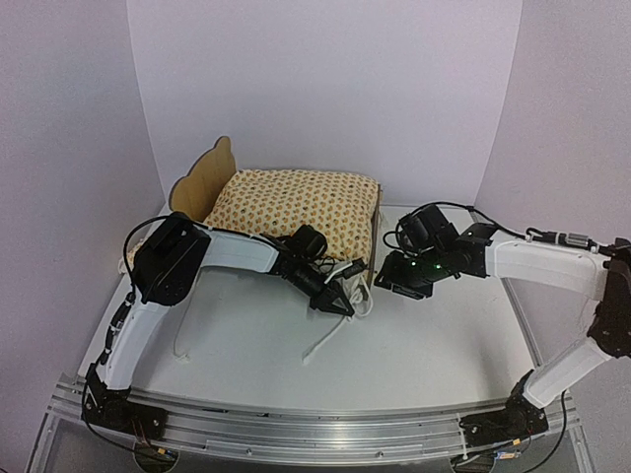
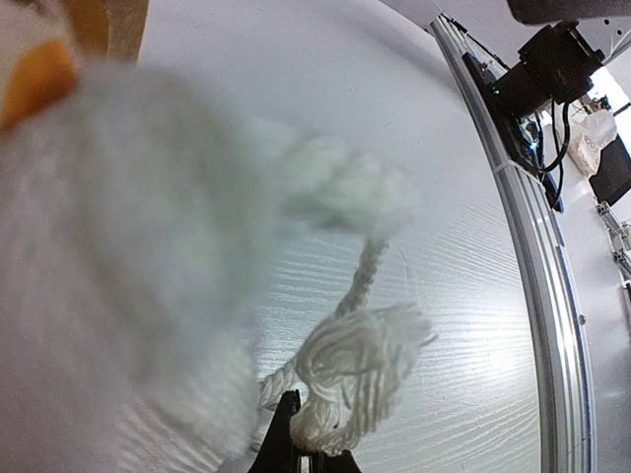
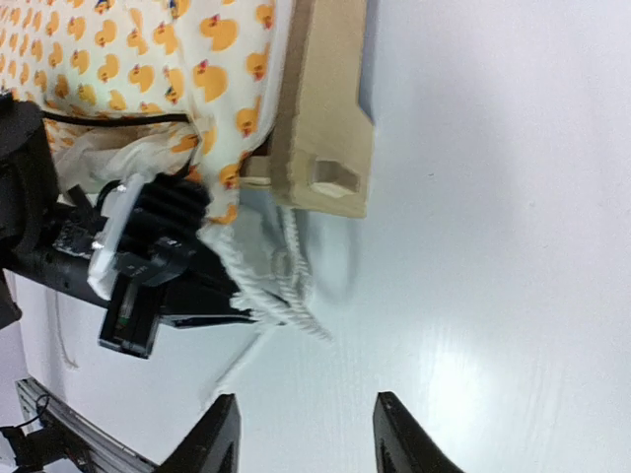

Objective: Set up the pet bed

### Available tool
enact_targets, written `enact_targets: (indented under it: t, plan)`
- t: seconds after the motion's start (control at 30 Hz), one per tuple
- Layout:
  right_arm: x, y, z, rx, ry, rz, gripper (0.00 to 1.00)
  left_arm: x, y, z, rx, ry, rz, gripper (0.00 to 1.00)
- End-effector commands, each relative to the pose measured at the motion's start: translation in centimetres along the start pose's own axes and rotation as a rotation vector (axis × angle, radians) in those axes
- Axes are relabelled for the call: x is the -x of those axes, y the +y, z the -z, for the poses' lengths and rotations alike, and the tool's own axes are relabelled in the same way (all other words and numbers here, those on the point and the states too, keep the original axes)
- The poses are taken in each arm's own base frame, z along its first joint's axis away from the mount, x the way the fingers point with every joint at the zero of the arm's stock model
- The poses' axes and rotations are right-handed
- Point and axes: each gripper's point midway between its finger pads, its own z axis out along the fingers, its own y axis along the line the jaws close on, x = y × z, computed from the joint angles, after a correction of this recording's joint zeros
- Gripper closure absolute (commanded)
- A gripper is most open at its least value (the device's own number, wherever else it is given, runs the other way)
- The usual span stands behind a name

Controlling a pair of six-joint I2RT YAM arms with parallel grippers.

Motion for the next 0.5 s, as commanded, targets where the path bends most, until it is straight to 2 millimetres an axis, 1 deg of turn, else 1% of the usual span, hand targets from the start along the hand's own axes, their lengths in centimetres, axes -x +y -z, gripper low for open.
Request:
enact_targets:
  t: [0.0, 0.03, 0.07, 0.1, 0.2, 0.27, 0.37, 0.47]
  plan:
    - [1.0, -5.0, -1.0, -0.124, -0.006, -0.026, 0.61, 0.7, 1.9, 0.4, 0.065, -0.007, 0.017, 1.0]
    - [0.7, -5.7, -2.0, -0.134, 0.029, -0.026, 0.63, 0.7, 1.9, 0.4, 0.065, -0.007, 0.018, 1.0]
    - [0.6, -6.0, -3.1, -0.116, 0.058, -0.032, 0.64, 0.7, 1.9, 0.5, 0.066, -0.007, 0.019, 1.0]
    - [0.5, -5.7, -4.1, -0.077, 0.084, -0.028, 0.63, 0.7, 1.9, 0.5, 0.066, -0.006, 0.022, 1.0]
    - [0.5, -3.8, -6.9, 0.048, 0.117, 0.006, 0.63, 0.6, 1.9, 0.5, 0.068, -0.005, 0.022, 1.0]
    - [0.3, -3.3, -8.4, 0.08, 0.138, 0.014, 0.63, 0.7, 1.9, 0.5, 0.069, -0.005, 0.022, 1.0]
    - [0.6, -1.8, -9.3, 0.193, 0.096, 0.021, 0.62, 0.9, 1.8, 0.7, 0.072, -0.005, 0.018, 1.0]
    - [0.1, -1.2, -9.5, 0.28, 0.071, 0.018, 0.62, 1.0, 1.8, 0.7, 0.072, -0.006, 0.015, 1.0]
